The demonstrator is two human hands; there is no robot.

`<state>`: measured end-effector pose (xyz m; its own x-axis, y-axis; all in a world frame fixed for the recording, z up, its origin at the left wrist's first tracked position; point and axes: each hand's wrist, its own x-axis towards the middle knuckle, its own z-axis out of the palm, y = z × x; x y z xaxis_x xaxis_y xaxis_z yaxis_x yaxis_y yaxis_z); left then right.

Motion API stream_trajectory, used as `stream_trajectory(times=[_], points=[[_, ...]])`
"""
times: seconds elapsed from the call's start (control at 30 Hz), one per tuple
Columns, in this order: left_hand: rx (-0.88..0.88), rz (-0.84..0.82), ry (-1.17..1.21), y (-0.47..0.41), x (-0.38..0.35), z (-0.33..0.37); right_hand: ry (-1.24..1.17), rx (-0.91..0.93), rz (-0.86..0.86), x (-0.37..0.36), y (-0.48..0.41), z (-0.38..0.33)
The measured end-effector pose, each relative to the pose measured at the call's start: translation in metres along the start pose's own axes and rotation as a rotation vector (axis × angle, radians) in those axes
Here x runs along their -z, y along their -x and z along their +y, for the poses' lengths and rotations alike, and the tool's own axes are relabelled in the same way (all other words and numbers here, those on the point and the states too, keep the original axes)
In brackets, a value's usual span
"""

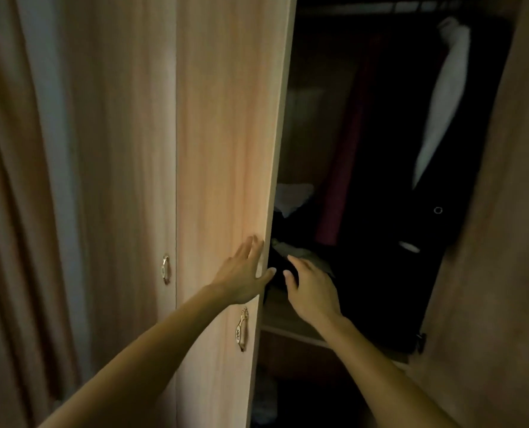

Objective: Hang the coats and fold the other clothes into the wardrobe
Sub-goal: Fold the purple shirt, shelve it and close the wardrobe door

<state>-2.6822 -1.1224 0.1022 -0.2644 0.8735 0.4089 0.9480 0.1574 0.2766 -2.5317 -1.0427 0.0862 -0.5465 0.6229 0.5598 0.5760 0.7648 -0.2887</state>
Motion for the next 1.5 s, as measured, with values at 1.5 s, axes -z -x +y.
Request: stream_trajectory(times=[1.5], points=[[-0.205, 0.097, 0.112, -0.107, -0.087, 0.009, 0.198, -0.133, 0.068, -0.023, -0.050, 0.069]])
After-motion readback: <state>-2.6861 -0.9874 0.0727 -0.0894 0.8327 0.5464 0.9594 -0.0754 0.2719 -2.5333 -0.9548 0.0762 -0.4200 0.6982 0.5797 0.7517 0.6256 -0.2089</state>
